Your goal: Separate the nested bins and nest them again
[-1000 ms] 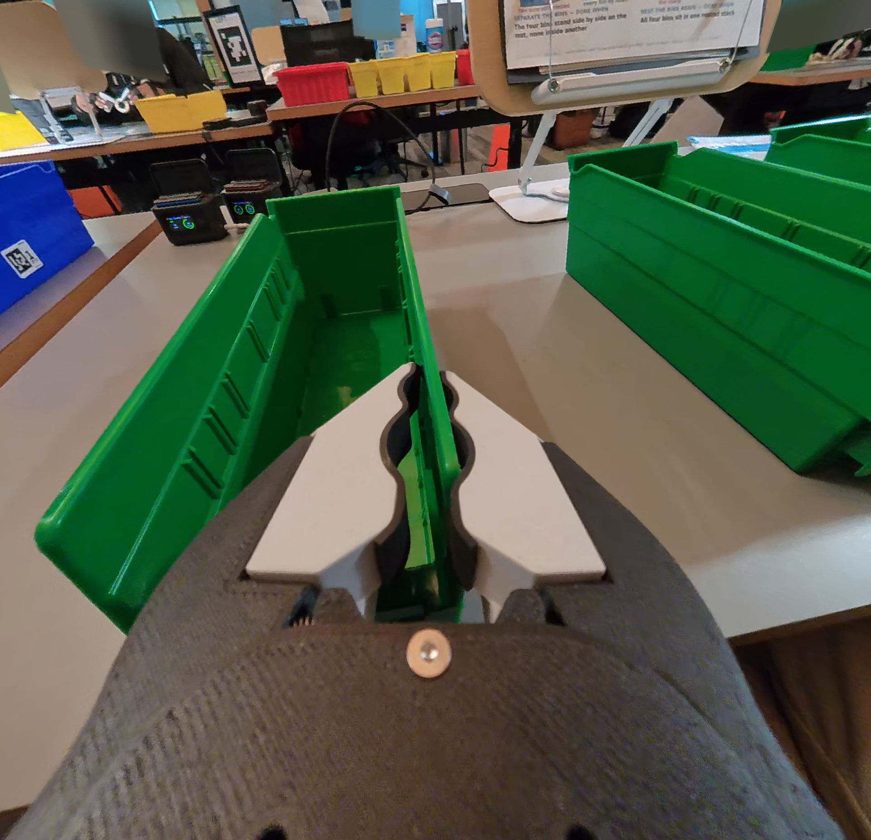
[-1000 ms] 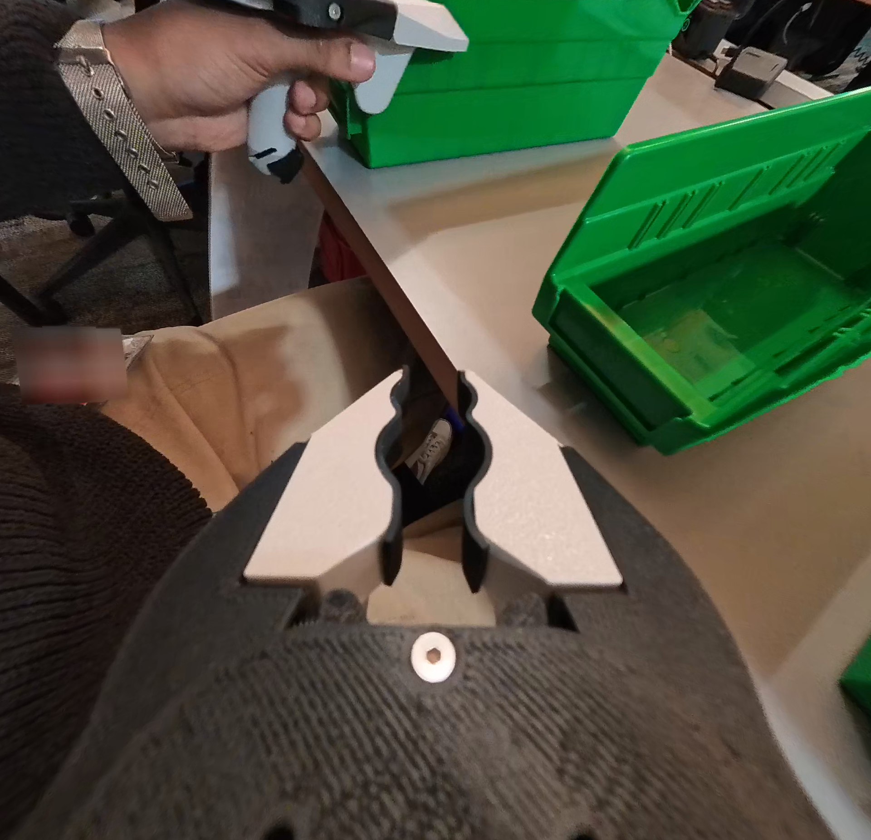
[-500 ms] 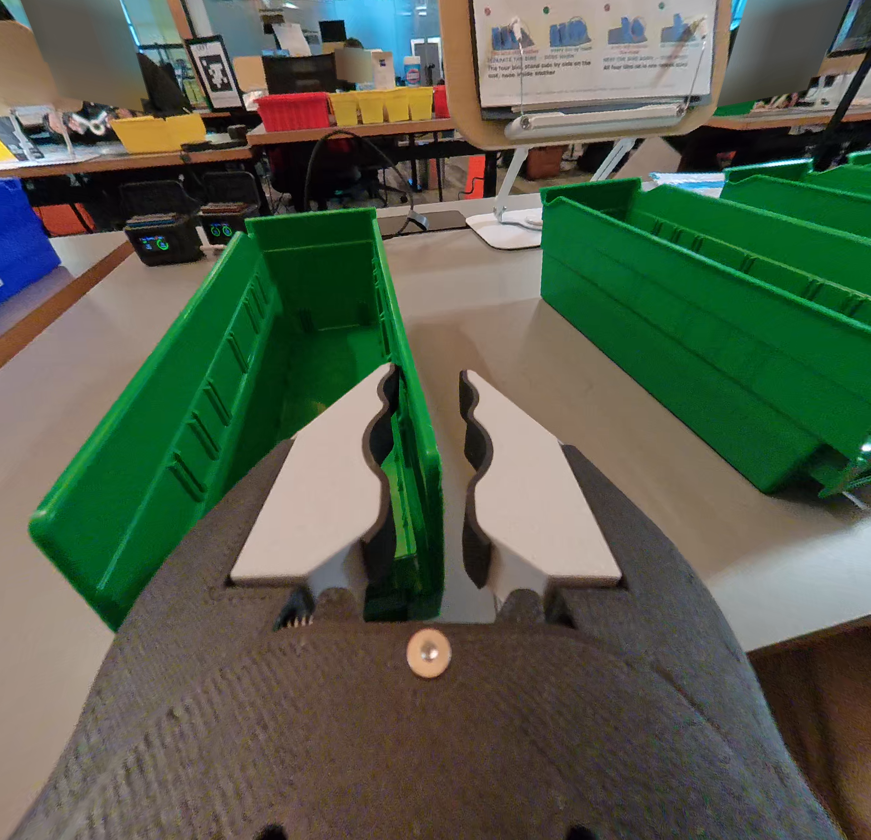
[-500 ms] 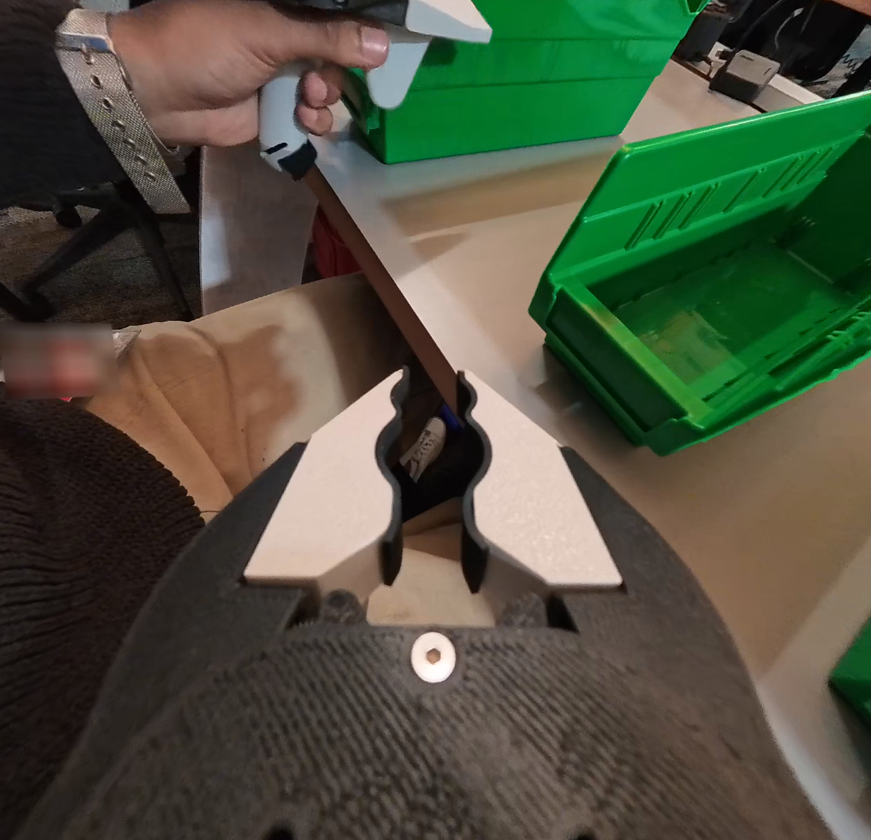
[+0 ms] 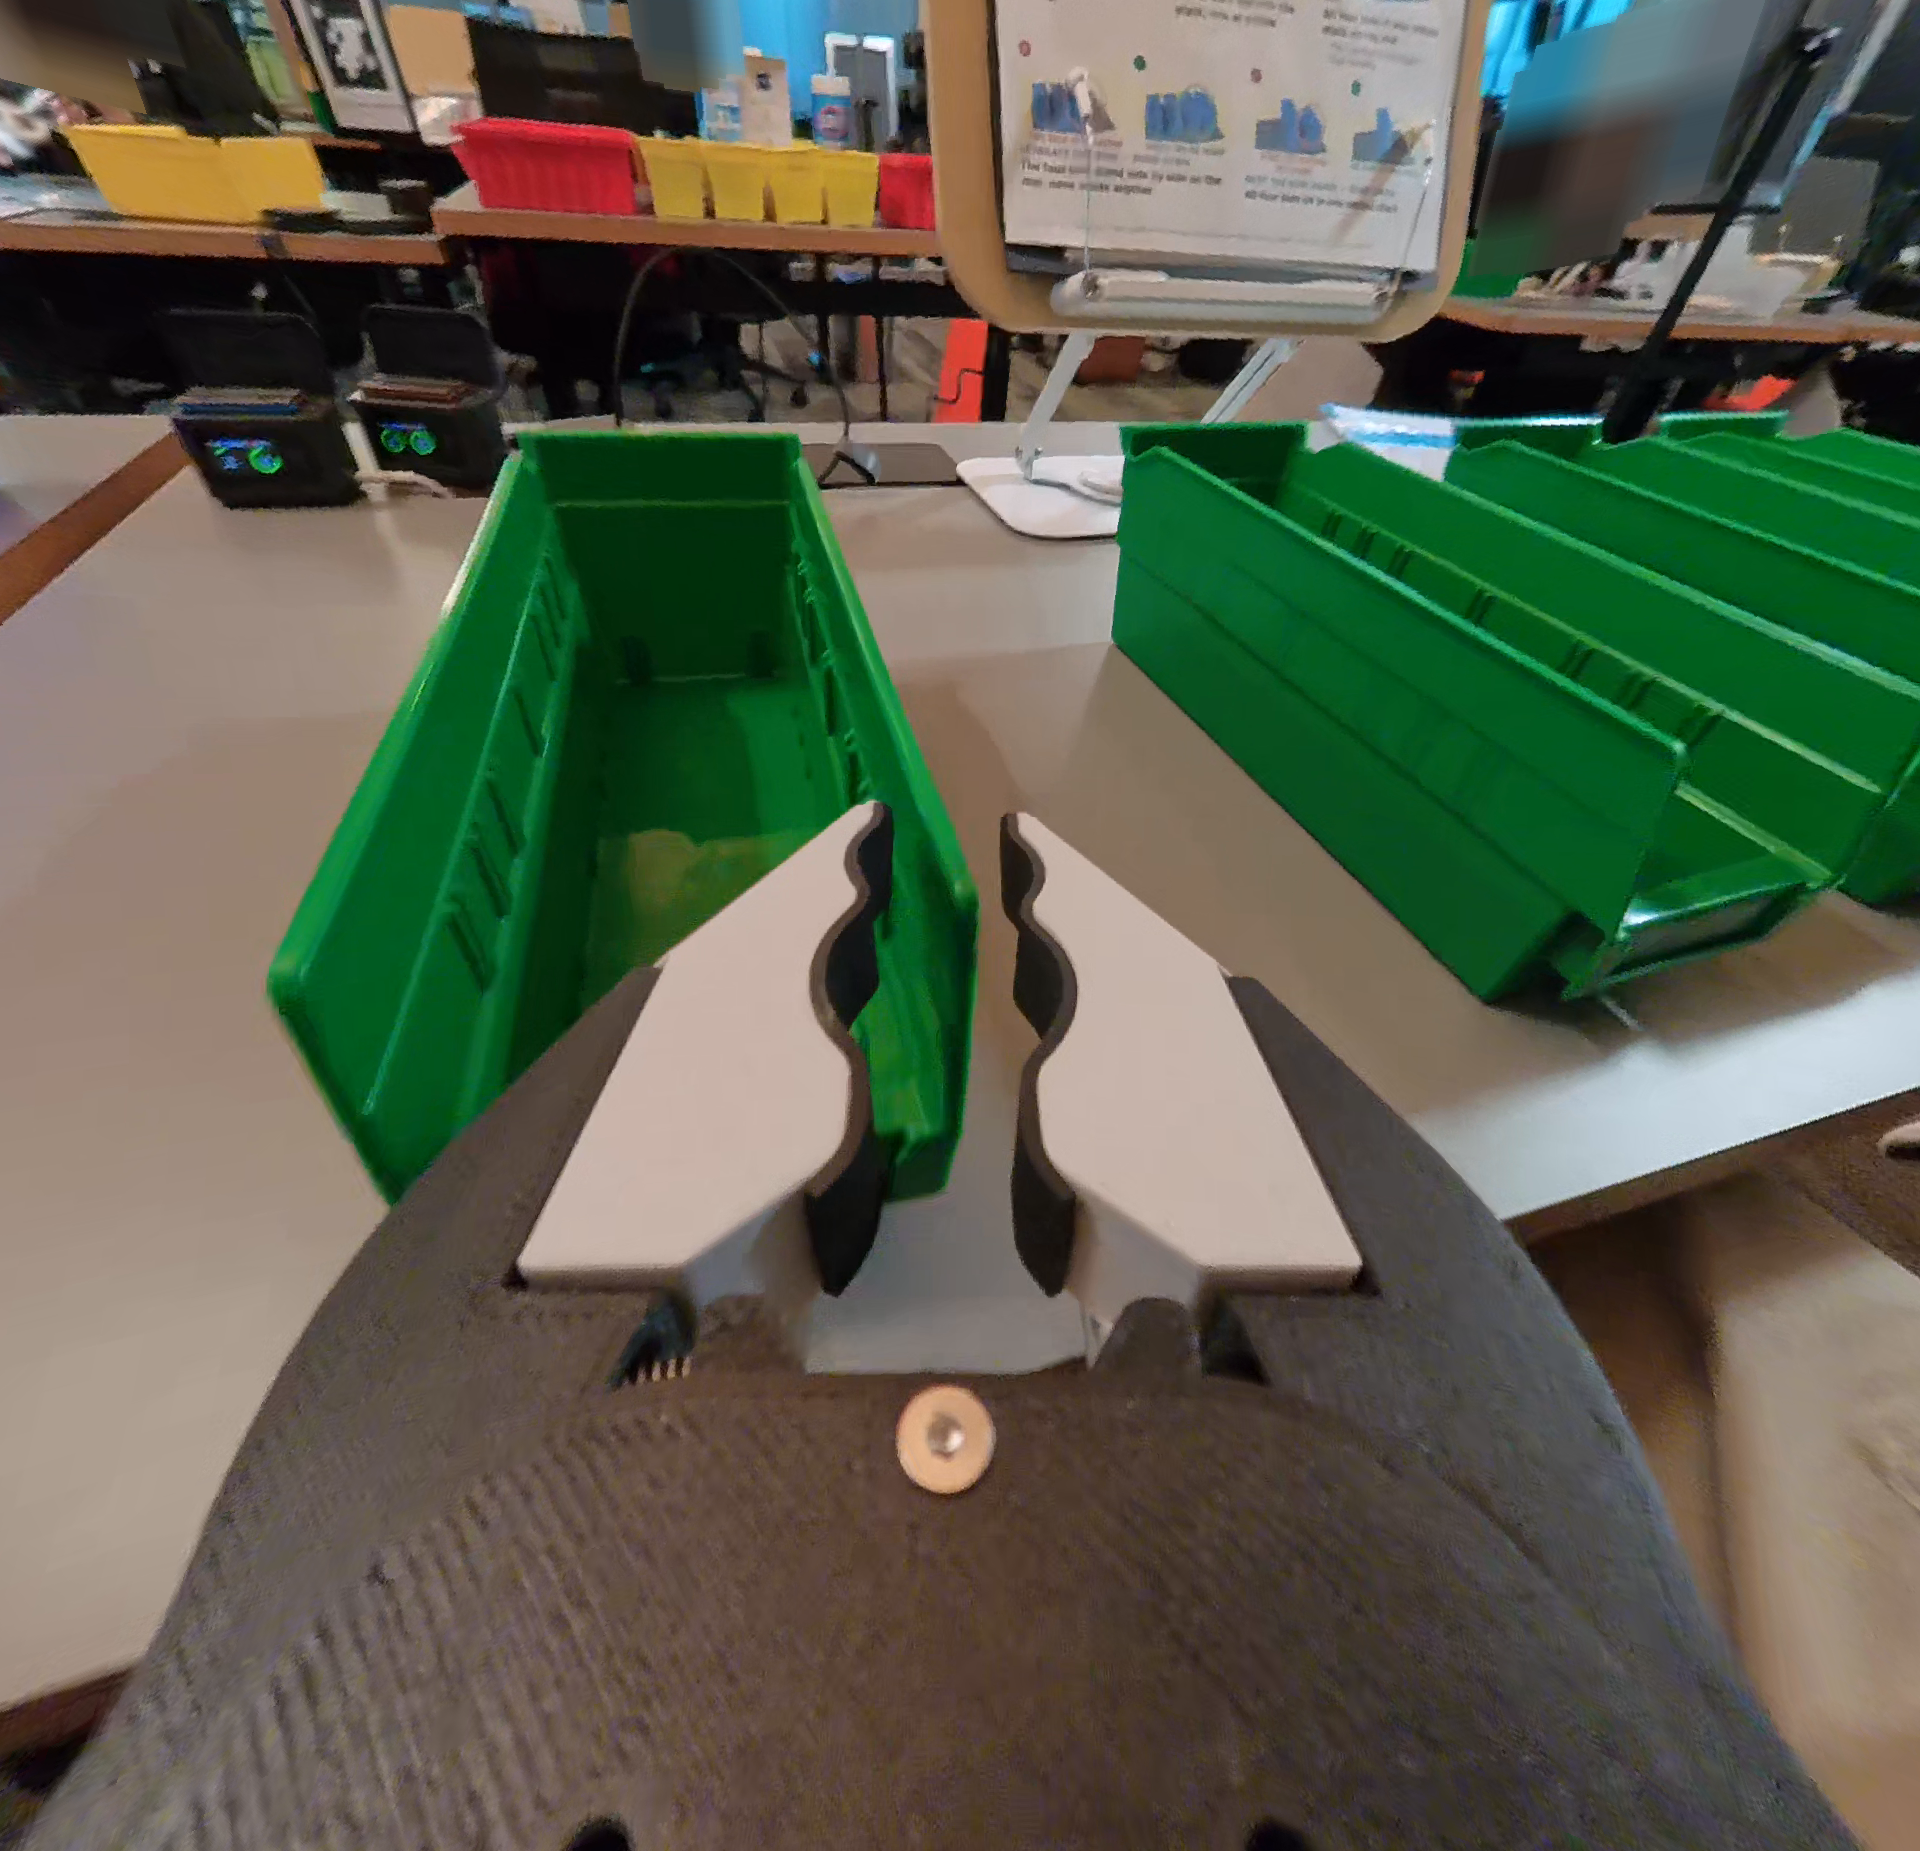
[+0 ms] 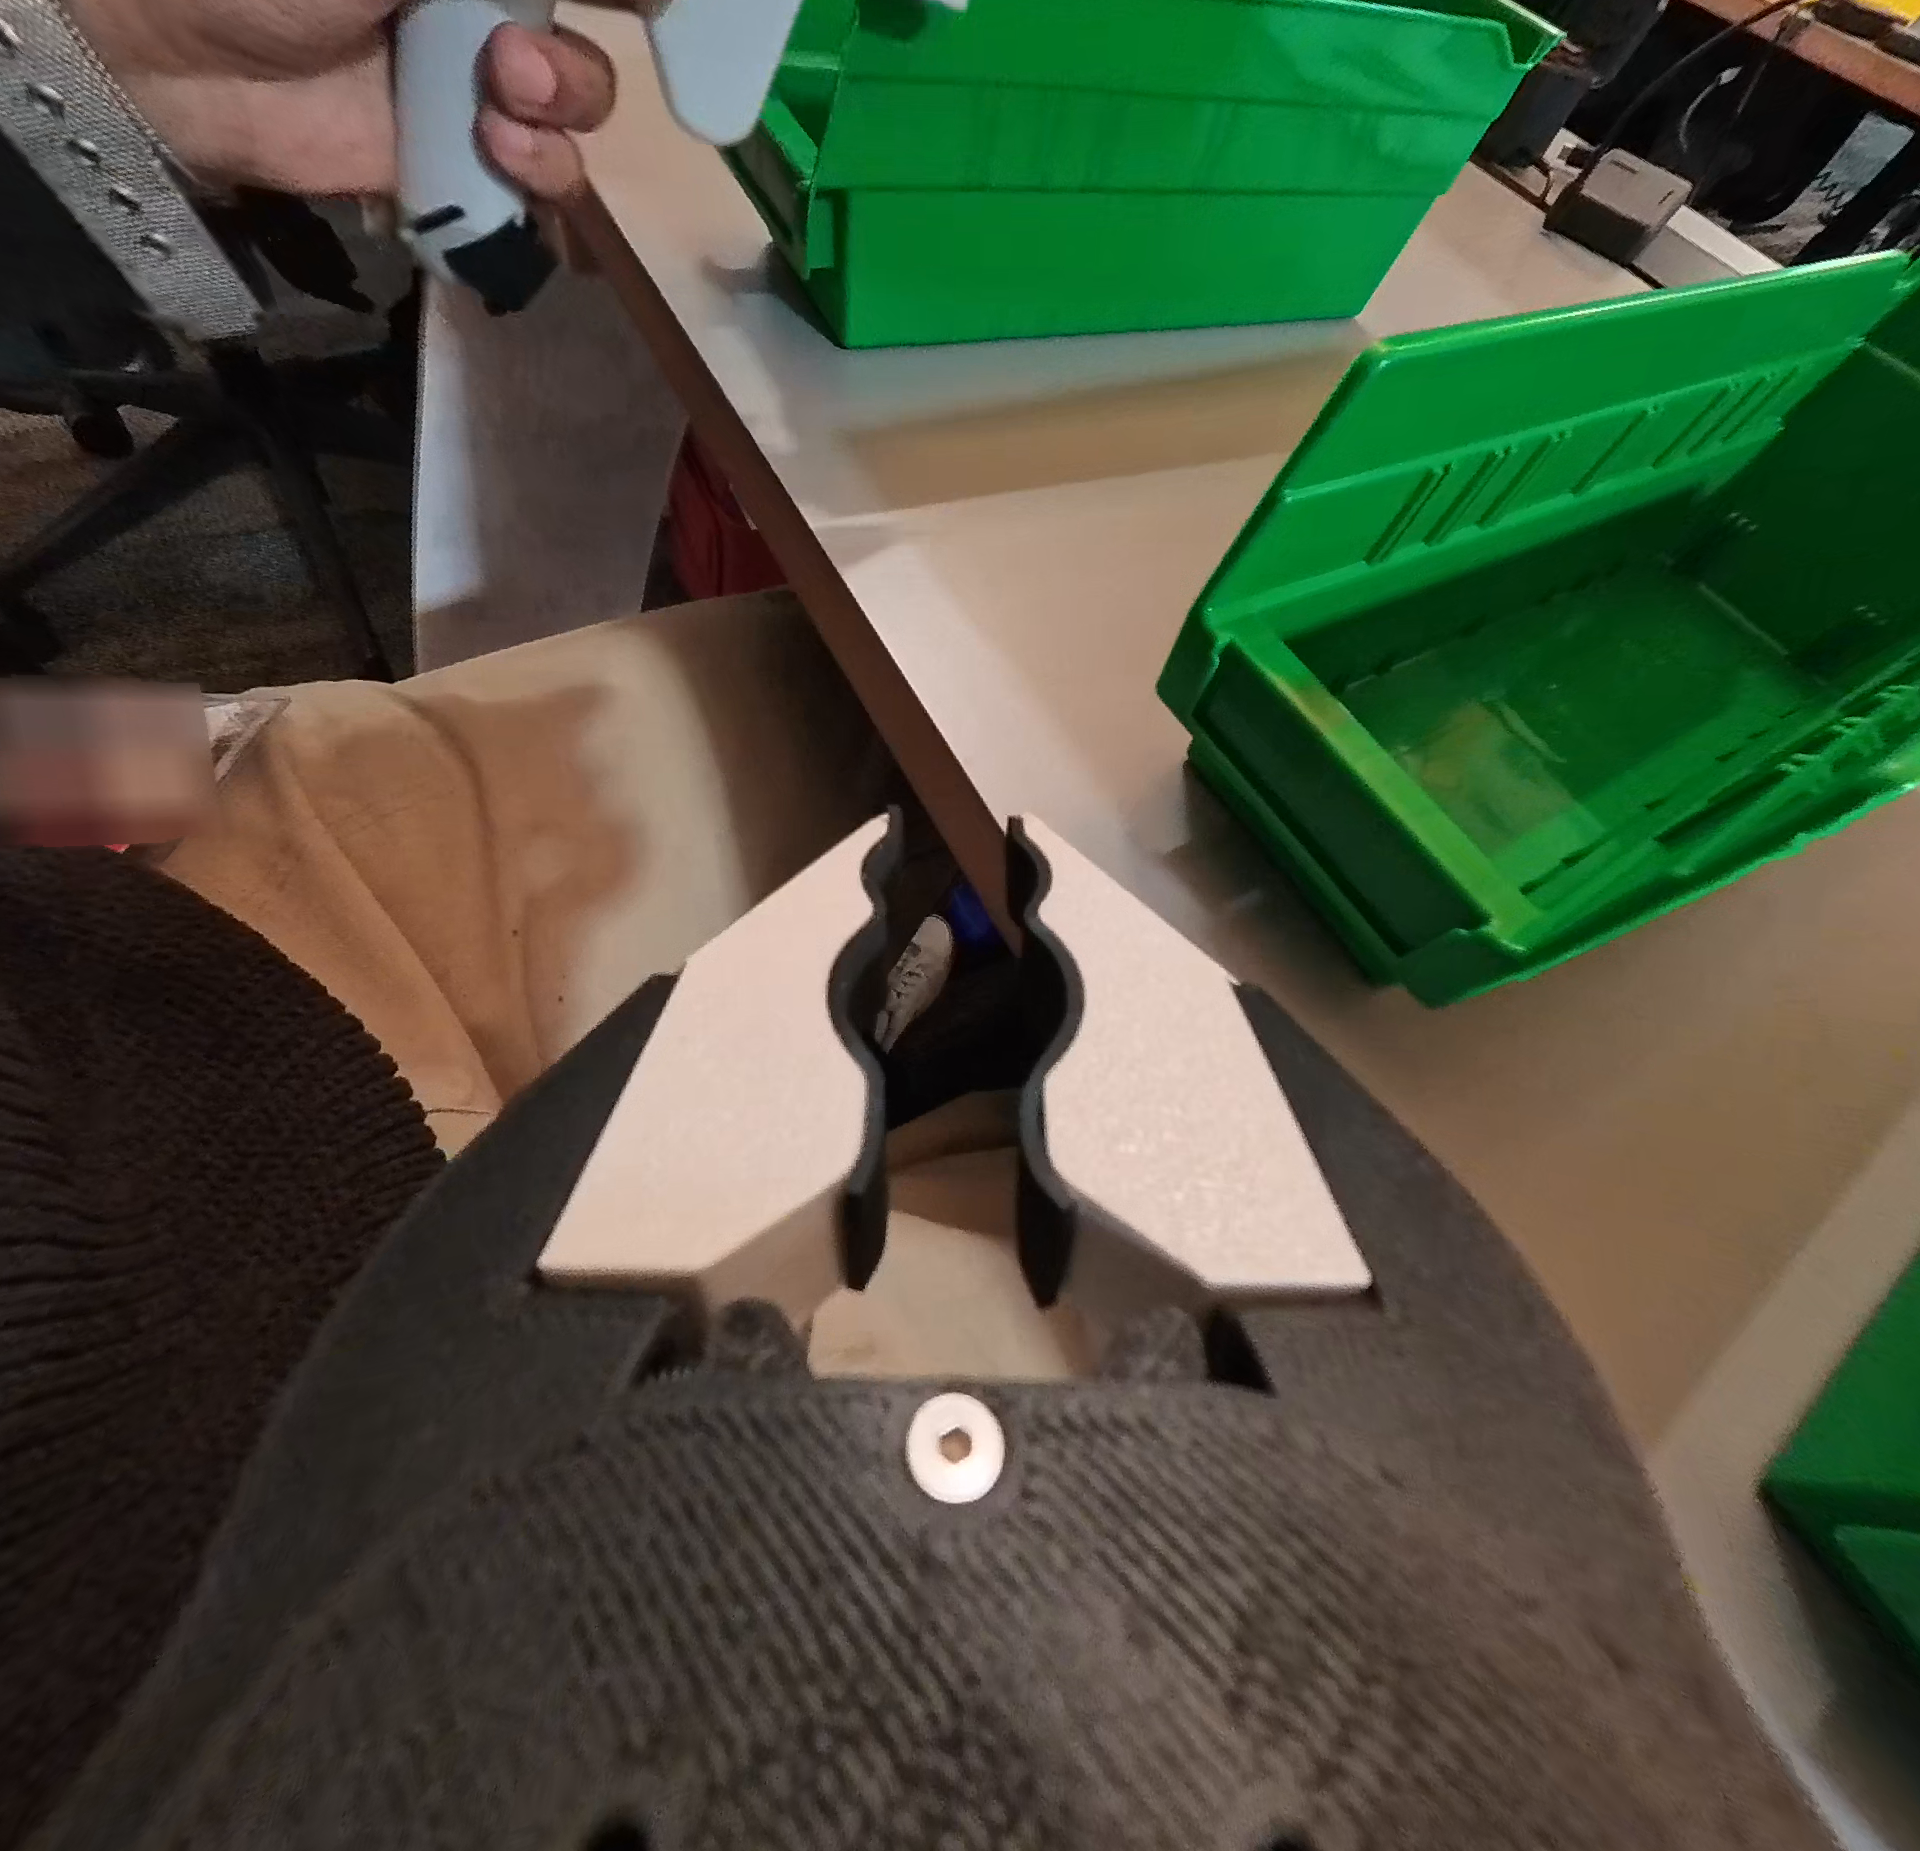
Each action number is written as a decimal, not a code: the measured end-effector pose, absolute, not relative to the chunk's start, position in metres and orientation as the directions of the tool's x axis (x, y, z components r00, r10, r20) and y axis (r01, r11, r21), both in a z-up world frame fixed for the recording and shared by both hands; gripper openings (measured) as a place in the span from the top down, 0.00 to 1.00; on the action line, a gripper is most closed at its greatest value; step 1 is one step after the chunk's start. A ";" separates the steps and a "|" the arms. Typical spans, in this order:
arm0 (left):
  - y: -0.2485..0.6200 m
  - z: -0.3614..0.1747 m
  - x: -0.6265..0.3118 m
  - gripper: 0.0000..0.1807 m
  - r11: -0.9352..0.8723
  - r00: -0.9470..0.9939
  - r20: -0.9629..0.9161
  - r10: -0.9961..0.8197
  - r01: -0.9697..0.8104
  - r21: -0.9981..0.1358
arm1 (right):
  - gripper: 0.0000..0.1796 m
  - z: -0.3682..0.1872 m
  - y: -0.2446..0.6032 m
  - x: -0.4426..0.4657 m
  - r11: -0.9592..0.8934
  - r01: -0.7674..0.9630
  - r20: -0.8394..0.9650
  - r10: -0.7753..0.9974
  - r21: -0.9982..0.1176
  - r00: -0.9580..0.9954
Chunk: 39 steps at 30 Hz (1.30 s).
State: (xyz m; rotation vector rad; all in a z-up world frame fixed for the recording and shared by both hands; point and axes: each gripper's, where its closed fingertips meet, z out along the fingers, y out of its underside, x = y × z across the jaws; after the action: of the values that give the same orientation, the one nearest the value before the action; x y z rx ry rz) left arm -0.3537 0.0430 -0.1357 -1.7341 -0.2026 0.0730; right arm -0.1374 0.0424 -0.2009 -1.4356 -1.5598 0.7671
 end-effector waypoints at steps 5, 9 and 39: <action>0.021 -0.148 -0.352 0.90 -0.186 0.972 0.066 0.227 0.110 -0.976 | 0.90 -0.200 0.042 -0.137 0.146 0.451 0.178 0.984 -0.881 0.028; 0.025 -0.154 -0.351 0.93 -0.205 0.975 0.065 0.213 0.109 -0.973 | 0.90 -0.200 0.039 -0.138 0.152 0.450 0.179 0.984 -0.880 0.017; 0.039 -0.157 -0.340 0.97 -0.199 0.980 0.022 0.199 0.063 -0.978 | 0.90 -0.199 0.037 -0.139 0.184 0.448 0.216 0.976 -0.875 0.021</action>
State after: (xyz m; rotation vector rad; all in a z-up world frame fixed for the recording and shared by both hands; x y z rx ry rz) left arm -0.3401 0.0393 -0.1570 -1.7704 -0.1944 0.1247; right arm -0.1393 0.0365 -0.1991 -1.4003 -1.5702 0.7465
